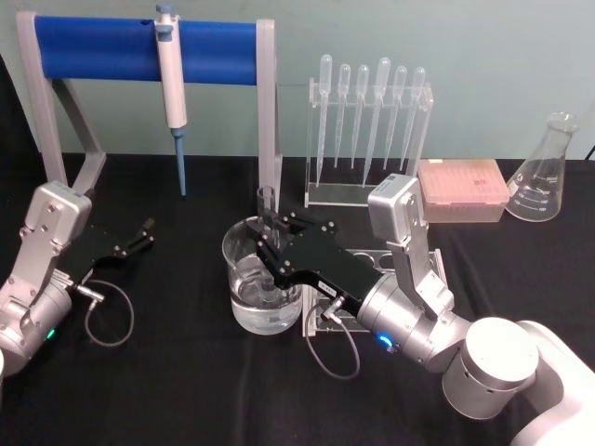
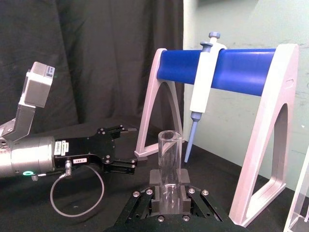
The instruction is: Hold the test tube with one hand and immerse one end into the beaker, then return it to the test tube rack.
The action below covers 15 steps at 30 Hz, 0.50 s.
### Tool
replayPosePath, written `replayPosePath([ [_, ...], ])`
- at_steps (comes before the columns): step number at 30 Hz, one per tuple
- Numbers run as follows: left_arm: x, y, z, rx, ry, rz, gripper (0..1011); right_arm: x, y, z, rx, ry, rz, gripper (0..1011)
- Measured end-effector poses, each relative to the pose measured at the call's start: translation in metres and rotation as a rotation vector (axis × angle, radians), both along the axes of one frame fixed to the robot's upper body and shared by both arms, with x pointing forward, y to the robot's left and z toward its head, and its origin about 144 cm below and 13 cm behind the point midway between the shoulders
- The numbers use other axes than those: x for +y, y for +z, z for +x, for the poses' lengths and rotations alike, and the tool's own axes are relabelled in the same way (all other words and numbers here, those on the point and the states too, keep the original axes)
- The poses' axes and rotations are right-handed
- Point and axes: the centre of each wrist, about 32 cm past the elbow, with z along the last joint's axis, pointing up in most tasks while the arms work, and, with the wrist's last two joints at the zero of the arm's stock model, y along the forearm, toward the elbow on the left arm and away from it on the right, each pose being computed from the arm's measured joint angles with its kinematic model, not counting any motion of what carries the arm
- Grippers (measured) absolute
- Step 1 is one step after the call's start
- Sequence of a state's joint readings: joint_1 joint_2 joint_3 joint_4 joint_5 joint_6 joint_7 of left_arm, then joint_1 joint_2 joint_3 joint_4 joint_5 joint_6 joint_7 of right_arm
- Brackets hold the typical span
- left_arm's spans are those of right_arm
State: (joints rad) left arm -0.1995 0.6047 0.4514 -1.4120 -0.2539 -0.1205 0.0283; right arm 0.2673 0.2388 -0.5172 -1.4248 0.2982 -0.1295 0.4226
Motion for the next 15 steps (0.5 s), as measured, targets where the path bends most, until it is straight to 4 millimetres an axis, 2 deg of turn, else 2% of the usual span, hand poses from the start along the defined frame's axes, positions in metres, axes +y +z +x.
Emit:
replayPosePath([
  [15,0.0000,0.0000,0.0000,0.000,0.000,0.000,1000,0.0000,0.0000,0.0000,0.000,0.000,0.000,226],
])
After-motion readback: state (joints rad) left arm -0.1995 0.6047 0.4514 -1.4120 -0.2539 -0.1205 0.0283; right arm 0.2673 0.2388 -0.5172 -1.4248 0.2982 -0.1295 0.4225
